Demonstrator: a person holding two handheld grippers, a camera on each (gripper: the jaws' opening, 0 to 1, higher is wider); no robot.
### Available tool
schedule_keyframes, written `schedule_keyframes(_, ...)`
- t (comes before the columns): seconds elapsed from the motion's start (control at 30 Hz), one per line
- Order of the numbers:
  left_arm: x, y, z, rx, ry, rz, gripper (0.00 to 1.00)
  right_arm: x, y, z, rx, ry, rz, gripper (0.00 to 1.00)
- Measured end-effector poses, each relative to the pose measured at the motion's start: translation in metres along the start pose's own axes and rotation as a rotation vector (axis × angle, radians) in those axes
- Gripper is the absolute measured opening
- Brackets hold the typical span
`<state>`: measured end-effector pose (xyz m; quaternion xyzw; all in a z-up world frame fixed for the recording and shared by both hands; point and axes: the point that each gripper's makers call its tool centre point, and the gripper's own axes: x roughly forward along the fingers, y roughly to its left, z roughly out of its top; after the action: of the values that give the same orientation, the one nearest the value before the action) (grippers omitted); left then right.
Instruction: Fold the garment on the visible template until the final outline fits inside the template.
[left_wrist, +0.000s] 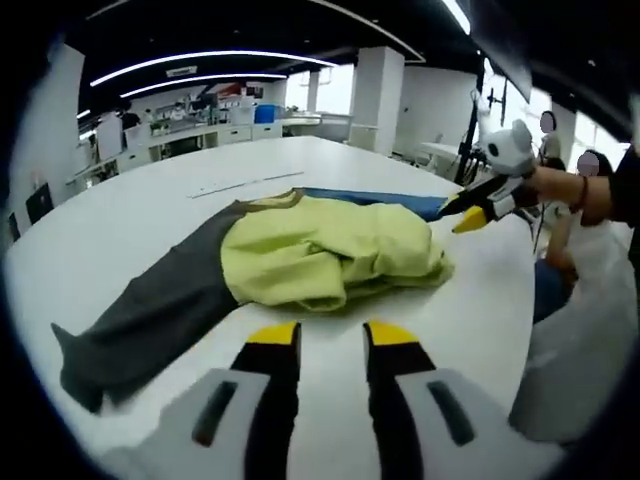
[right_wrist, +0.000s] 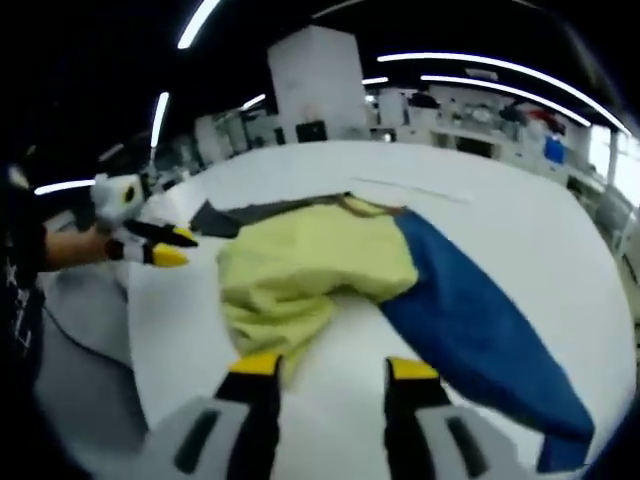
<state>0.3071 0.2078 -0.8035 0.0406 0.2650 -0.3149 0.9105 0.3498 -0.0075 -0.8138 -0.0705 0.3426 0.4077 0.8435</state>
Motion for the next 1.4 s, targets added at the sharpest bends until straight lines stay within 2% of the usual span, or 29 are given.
schedule_keyframes(0.13,0.011,-0.003,0.001,-0.015,-0.002,0.0,0.17,0.01,0.003,-0.006,0.006,0.009,0.012,0.33)
schedule_keyframes(0.23,0.02,-0.003,-0.002,0.031,0.012,0.016,0.14,0.015,0.007,-0.01,0.004,0.014,0.024,0.32)
schedule_keyframes(0.43,0.031,0.004,-0.001,0.035,0.001,0.042,0.14,0.02,0.015,-0.015,0.01,0.026,0.045,0.29)
schedule_keyframes(0.53,0.038,0.002,-0.005,0.042,0.021,0.036,0.13,0.025,0.014,-0.021,0.008,0.043,0.049,0.25)
schedule_keyframes(0.77,0.052,0.002,-0.011,0.059,0.049,0.058,0.12,0.031,0.028,-0.02,0.004,0.039,0.085,0.15)
schedule_keyframes(0.9,0.06,0.004,-0.008,0.046,0.051,0.075,0.1,0.035,0.034,-0.019,-0.018,0.033,0.095,0.1)
schedule_keyframes(1.07,0.062,0.013,-0.005,0.015,0.049,0.1,0.0,0.037,0.035,-0.018,-0.026,0.029,0.09,0.04)
schedule_keyframes(1.13,0.062,0.012,-0.003,-0.017,0.037,0.089,0.0,0.037,0.036,-0.019,-0.027,0.033,0.091,0.0)
schedule_keyframes(1.3,0.053,0.009,0.002,-0.056,0.016,0.068,0.0,0.032,0.036,-0.017,-0.038,0.026,0.08,0.0)
schedule_keyframes(1.4,0.043,0.009,0.012,-0.082,-0.01,0.06,0.0,0.026,0.034,-0.013,-0.048,0.016,0.082,0.0)
